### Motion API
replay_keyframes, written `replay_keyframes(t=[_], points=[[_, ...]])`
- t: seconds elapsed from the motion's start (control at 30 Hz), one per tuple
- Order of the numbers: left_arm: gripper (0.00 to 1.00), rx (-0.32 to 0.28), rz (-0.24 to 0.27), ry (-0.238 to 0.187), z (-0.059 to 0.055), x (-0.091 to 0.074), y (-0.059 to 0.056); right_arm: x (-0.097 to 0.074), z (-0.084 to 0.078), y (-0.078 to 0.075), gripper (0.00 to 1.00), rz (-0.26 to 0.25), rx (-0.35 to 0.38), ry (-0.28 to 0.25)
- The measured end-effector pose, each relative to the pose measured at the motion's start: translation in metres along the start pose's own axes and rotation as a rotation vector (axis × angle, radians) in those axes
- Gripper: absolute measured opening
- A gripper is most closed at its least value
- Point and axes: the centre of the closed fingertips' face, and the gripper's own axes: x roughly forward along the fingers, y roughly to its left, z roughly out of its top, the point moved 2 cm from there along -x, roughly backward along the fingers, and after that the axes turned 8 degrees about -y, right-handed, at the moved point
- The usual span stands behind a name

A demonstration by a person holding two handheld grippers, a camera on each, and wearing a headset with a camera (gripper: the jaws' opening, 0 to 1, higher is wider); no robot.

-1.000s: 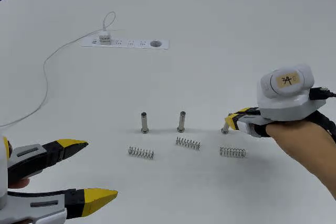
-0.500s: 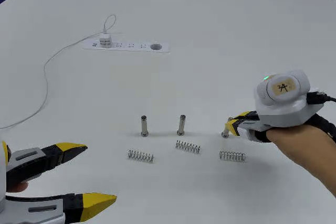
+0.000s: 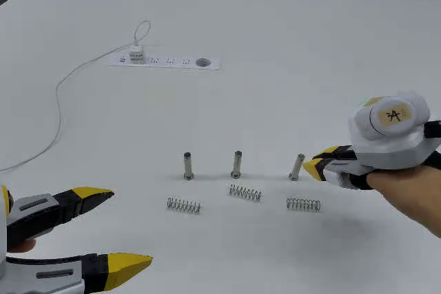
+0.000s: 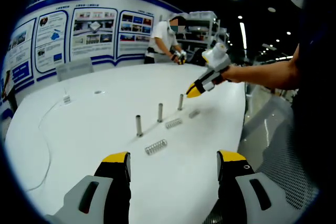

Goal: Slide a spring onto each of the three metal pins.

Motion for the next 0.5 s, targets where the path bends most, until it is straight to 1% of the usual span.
replay_keyframes(t=[0.07,0.13,0.17,0.2,0.23,0.27,0.33,0.37,0.4,0.43,0.5], points=[[0.68,0.0,-0.001,0.0,0.0,0.0,-0.001,-0.002,-0.003,0.004,0.13,0.044,-0.031,0.007],[0.68,0.0,-0.002,0.0,0.001,0.001,-0.001,-0.005,-0.008,0.008,0.13,0.094,-0.07,0.032],[0.68,0.0,-0.002,0.0,0.001,0.001,-0.001,-0.006,-0.009,0.01,0.13,0.116,-0.085,0.035],[0.68,0.0,-0.002,0.0,0.001,0.001,0.0,-0.008,-0.014,0.01,0.13,0.133,-0.099,0.057],[0.68,0.0,-0.001,0.0,0.001,0.001,0.0,-0.008,-0.015,0.011,0.13,0.15,-0.121,0.063],[0.68,0.0,-0.002,0.0,0.001,0.001,0.0,-0.009,-0.017,0.013,0.13,0.18,-0.146,0.065],[0.68,0.0,-0.002,0.0,0.0,0.002,0.0,-0.011,-0.023,0.015,0.13,0.209,-0.155,0.09],[0.68,0.001,-0.004,0.0,0.0,0.002,-0.001,-0.011,-0.027,0.016,0.14,0.235,-0.185,0.106],[0.68,0.0,-0.005,0.0,0.0,0.002,-0.001,-0.012,-0.03,0.017,0.14,0.25,-0.212,0.119],[0.68,0.001,-0.006,0.001,0.0,0.002,-0.001,-0.012,-0.035,0.019,0.14,0.279,-0.249,0.141],[0.68,0.001,-0.007,0.003,0.0,0.002,-0.001,-0.012,-0.039,0.02,0.14,0.297,-0.279,0.163]])
